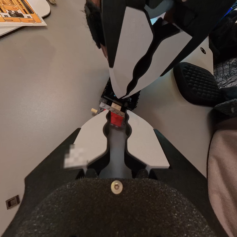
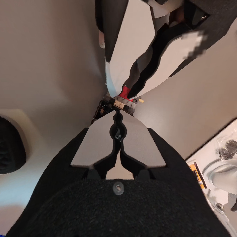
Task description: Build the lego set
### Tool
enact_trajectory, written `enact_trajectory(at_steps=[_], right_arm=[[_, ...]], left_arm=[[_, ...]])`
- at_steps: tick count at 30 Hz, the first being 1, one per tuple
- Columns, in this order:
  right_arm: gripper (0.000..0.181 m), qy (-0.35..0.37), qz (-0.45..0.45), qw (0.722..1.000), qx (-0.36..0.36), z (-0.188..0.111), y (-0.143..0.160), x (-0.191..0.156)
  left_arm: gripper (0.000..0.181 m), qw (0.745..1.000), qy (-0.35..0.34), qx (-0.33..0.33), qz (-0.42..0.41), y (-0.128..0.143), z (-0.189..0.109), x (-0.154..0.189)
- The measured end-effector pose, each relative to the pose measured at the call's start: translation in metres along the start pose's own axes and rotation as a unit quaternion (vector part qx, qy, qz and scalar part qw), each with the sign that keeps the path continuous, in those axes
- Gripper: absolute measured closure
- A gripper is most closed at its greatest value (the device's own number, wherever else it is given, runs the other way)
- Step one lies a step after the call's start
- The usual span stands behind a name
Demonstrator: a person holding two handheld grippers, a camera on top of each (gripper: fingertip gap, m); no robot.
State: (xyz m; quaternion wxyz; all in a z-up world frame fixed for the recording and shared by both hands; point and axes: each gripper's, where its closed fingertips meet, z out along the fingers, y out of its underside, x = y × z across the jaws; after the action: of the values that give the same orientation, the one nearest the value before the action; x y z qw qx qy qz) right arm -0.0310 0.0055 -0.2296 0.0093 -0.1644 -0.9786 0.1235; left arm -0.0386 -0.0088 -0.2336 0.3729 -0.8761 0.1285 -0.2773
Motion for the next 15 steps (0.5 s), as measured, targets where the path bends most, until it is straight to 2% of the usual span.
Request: enact_trajectory(at_steps=[15], right_arm=[[0.181,-0.038,-0.080,0.992,-0.094,0.0026,-0.0039,-0.0007]], left_arm=[[0.161,1.000,0.007,0.002,-0.008,0.0002,-0.0007,0.0003]])
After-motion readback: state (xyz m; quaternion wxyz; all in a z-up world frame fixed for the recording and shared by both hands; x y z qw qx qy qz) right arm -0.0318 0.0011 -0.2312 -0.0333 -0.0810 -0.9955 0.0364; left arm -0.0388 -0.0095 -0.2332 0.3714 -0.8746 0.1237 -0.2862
